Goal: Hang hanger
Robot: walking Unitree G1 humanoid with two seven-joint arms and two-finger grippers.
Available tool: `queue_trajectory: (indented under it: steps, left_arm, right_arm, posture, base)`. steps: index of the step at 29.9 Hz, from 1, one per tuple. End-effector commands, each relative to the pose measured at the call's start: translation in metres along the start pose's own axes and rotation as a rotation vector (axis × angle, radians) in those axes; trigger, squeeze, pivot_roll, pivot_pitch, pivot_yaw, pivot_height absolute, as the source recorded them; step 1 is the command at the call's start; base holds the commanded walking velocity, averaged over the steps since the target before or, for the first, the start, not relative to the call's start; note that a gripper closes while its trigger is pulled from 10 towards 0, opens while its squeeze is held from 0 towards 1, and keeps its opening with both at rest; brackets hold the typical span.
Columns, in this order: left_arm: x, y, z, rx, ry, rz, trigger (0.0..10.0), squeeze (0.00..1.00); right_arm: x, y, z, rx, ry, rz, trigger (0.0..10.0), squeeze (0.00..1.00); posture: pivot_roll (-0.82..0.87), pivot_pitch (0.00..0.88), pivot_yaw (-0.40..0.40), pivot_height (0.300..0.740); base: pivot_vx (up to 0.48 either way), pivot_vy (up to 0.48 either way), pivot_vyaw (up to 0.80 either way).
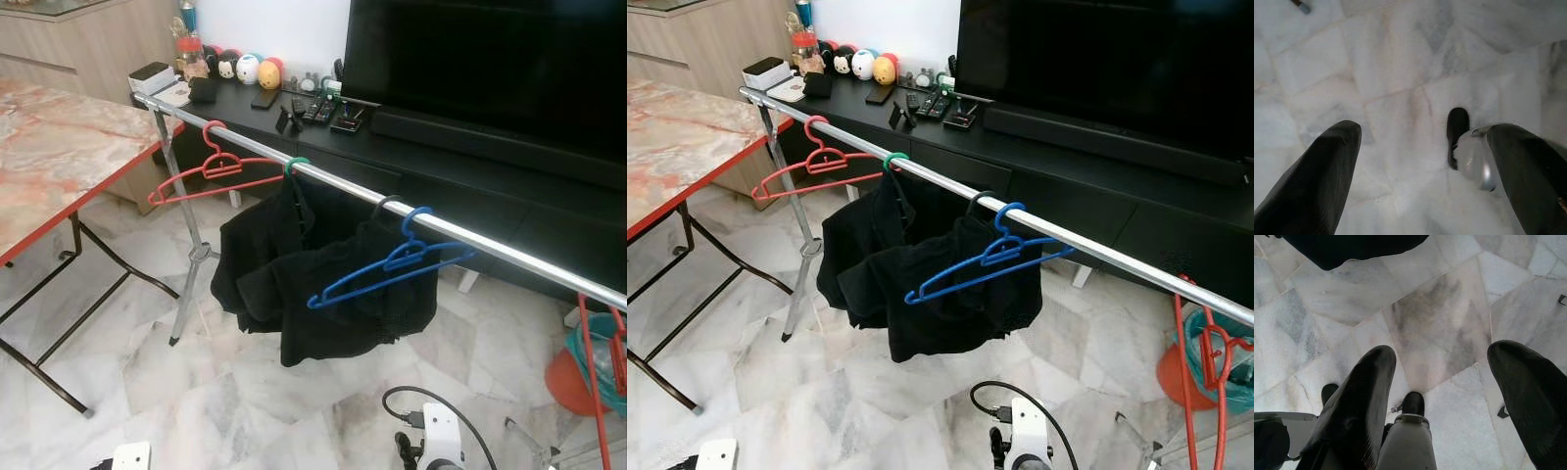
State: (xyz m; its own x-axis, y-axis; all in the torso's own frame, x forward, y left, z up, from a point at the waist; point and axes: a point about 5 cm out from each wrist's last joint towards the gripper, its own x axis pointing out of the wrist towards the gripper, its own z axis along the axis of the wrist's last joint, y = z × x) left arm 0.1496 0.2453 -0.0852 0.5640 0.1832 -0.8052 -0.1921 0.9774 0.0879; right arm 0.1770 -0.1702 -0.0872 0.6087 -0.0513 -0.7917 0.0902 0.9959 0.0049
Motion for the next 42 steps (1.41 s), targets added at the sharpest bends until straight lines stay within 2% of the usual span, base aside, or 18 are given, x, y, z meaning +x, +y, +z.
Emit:
queue_trajectory:
  steps: [1, 10, 16, 20, 27, 42]
  left_arm:
    - [0.001, -0.005, -0.001, -0.006, 0.016, 0.001, 10.0, 0.0]
    - [0.0, -0.008, -0.003, -0.007, 0.016, -0.005, 10.0, 0.0]
    - [-0.001, 0.001, -0.006, -0.007, 0.025, 0.005, 10.0, 0.0]
    - [-0.002, 0.009, -0.005, -0.01, 0.028, 0.016, 10.0, 0.0]
    - [0.0, 0.0, -0.003, -0.012, 0.018, 0.006, 10.0, 0.0]
    - [0.0, -0.004, -0.004, -0.017, 0.016, 0.002, 10.0, 0.0]
  right_arm:
    - [0.0, -0.003, 0.0, -0.008, -0.004, -0.004, 10.0, 0.0]
    - [-0.001, -0.003, -0.001, -0.014, 0.001, -0.004, 10.0, 0.0]
    - [-0.001, -0.002, -0.002, -0.003, 0.0, -0.003, 10.0, 0.0]
    - [-0.001, -0.001, -0.002, -0.005, 0.002, 0.003, 10.0, 0.0]
    - [-0.001, -0.001, -0.002, -0.005, -0.002, 0.004, 10.0, 0.0]
    - [-0.001, -0.001, -0.001, 0.001, -0.009, -0.001, 10.0, 0.0]
  posture:
    - [-0.01, 0.0, -0.027, 0.74]
    - [-0.01, 0.0, -0.024, 0.74]
    - [-0.02, 0.0, -0.021, 0.74]
    - [-0.01, 0.0, -0.021, 0.74]
    - [-0.01, 0.0, -0.021, 0.74]
    - [-0.01, 0.0, -0.02, 0.74]
  base:
    - [0.0, 0.285, 0.0]
    - [0.0, 0.278, 0.0]
    - [0.0, 0.276, 0.0]
    - [0.0, 0.264, -0.69]
    - [0.0, 0.267, -0.73]
    - [0.0, 0.266, 0.0]
